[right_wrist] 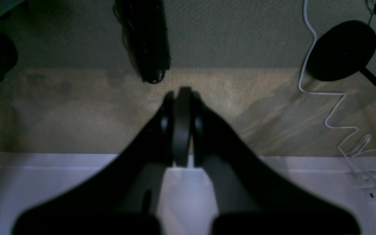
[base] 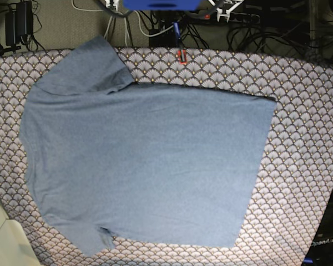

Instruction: Fold the T-shirt properly

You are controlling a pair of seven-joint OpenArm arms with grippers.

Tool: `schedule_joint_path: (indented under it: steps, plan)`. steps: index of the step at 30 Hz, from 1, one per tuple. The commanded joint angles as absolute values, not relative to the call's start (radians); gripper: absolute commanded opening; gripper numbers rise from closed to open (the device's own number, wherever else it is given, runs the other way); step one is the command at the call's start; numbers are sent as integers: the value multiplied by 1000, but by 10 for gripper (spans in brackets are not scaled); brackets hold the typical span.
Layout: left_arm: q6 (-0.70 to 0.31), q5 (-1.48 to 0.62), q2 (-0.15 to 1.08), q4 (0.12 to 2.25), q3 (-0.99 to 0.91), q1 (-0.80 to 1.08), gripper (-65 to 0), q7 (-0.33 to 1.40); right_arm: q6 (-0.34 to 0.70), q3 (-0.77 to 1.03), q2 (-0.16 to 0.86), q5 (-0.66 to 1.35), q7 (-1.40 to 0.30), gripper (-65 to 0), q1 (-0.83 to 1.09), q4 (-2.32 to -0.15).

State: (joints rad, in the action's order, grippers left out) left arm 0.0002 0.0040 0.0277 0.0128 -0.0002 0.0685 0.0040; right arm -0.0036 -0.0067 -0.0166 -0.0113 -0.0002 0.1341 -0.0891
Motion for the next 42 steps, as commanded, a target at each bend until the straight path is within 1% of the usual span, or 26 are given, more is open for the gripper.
schedule_joint_path:
  steps: [1, 31, 35, 38, 42]
  plan:
    - [5, 8, 30, 12, 1, 73, -647, 8, 7, -5, -16, -5, -2, -650, 142, -88]
    - [5, 8, 31, 12, 1, 73, -647, 5, 7, -7, -16, -5, -2, -650, 131, -88]
    - [4, 8, 31, 13, 2, 94, -647, -1, 7, -7, -16, -5, 1, -650, 137, -93]
    - [-1, 8, 53, 102, 2, 148, -647, -1, 7, -7, -16, -5, 53, -650, 189, -163]
    - [-1, 5, 85, 378, 1, 302, -647, 2, 7, -7, -16, -5, 104, -650, 308, -325]
